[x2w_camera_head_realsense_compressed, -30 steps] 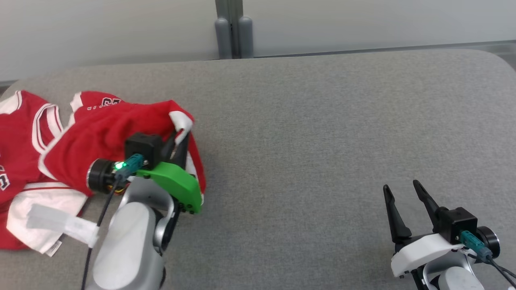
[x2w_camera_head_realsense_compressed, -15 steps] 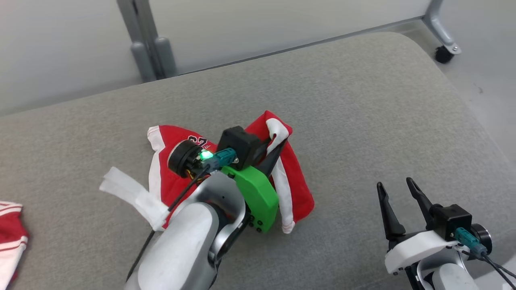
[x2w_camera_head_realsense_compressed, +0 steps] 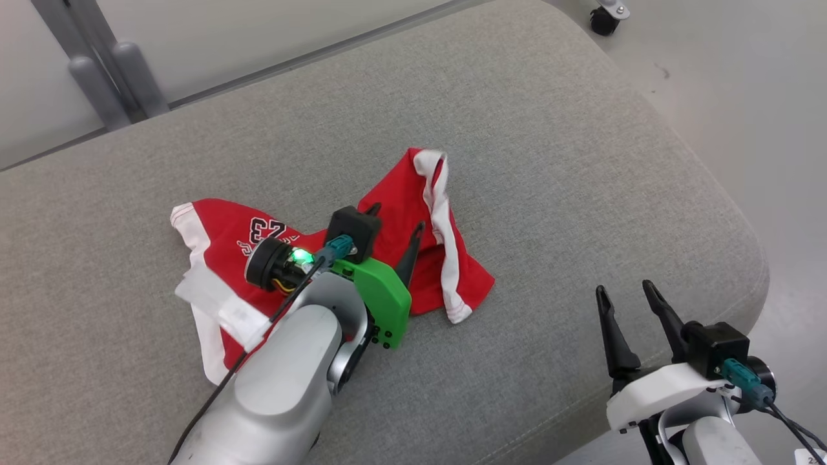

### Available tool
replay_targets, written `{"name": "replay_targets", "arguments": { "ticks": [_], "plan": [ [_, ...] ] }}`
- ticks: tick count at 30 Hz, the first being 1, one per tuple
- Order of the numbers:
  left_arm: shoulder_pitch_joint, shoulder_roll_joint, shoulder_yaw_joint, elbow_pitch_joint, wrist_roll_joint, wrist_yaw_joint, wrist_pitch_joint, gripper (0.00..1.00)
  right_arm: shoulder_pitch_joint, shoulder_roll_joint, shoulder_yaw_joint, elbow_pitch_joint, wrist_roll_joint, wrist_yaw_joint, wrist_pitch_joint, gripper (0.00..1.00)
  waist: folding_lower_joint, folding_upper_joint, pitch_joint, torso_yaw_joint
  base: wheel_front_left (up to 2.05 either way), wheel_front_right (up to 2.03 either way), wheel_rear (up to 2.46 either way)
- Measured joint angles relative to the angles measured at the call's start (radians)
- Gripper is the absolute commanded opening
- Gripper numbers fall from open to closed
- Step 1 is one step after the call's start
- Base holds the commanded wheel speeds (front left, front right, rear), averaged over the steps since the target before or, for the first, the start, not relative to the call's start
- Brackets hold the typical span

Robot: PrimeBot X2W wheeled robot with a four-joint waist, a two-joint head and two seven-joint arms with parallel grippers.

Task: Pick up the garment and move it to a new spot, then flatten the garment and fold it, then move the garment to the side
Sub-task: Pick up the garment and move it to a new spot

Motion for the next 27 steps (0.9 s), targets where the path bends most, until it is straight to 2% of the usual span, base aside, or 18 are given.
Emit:
{"name": "replay_targets", "arguments": {
  "ticks": [5,9,14,19,27],
  "plan": [
    [0.000,-0.001,-0.009,0.052,-0.066,0.031,-0.174,1.00,-0.001,-0.006,-0.035,-0.012,-0.012,0.000,0.000,1.00,0.0000,0.0000,0.020,0.011,0.00,0.00,0.00],
    [0.004,0.000,0.002,0.008,-0.093,0.074,-0.240,1.00,0.008,-0.024,-0.052,-0.033,-0.029,0.000,0.000,1.00,0.0000,0.0000,0.020,0.046,0.00,0.00,0.00],
    [0.104,0.009,0.070,-0.166,-0.067,0.133,-0.252,1.00,0.033,-0.054,-0.068,-0.069,-0.045,0.000,0.000,1.00,0.0000,0.0000,-0.006,0.102,0.00,0.00,0.00],
    [0.314,0.065,0.149,-0.377,0.010,0.181,-0.255,1.00,0.069,-0.085,-0.086,-0.123,-0.057,0.000,0.000,1.00,0.0000,0.0000,-0.060,0.171,0.00,0.00,0.00],
    [0.600,0.111,0.321,-0.592,0.114,0.199,-0.255,1.00,0.131,-0.111,-0.133,-0.169,-0.072,0.000,0.000,1.00,0.0000,0.0000,-0.129,0.290,0.00,0.00,0.00]
  ]
}}
